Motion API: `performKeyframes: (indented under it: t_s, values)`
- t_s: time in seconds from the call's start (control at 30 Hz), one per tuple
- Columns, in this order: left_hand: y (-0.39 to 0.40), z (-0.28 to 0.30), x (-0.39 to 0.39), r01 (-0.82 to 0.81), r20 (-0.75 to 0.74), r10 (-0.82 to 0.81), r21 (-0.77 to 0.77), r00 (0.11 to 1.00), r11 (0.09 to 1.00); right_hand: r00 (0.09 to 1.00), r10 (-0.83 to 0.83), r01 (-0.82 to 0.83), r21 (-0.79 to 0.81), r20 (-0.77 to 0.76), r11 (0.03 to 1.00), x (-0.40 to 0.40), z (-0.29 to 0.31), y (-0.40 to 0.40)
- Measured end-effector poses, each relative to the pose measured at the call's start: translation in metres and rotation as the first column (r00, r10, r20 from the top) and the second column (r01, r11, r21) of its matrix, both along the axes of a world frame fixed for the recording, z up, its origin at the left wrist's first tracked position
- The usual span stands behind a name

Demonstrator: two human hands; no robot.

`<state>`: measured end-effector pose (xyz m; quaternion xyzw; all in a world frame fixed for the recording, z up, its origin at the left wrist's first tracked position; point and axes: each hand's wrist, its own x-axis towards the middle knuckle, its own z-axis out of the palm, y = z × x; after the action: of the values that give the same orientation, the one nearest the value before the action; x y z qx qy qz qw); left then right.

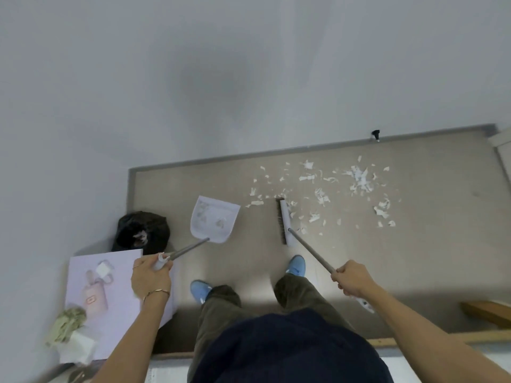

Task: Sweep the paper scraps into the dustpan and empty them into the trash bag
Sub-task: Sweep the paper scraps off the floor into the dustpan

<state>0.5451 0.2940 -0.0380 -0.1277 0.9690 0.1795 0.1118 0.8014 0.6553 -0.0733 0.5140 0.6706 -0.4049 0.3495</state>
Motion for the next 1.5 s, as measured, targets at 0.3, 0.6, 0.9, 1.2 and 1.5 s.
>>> performKeyframes:
  t_s: [0.3,0.6,0.9,1.2,1.5]
  values:
    - [0.076,0.006,-0.004,0.362,0.047,-0.366,0.083,0.929,0.928,0.994,-0.055,0.06,0.052,-0.09,0.997,0.007,0.023,0.016]
    - [0.193,0.021,-0.059,0.8,0.061,-0.812,0.144,0.58,0.582,0.949,-0.301,0.305,0.024,-0.095,0.952,-0.055,0.055,0.04]
    - [0.309,0.052,-0.058,0.798,0.189,-0.861,0.323,0.472,0.508,0.507,-0.841,0.841,-0.108,-0.189,0.531,0.011,0.083,0.051]
    - [0.407,0.028,-0.017,0.762,0.194,-0.792,0.22,0.578,0.61,0.323,-0.931,0.94,0.166,-0.168,0.296,0.081,0.028,0.161]
    - [0.446,0.02,0.02,0.821,0.243,-0.818,0.122,0.521,0.558,0.442,-0.897,0.895,0.062,0.012,0.442,0.131,-0.023,0.329]
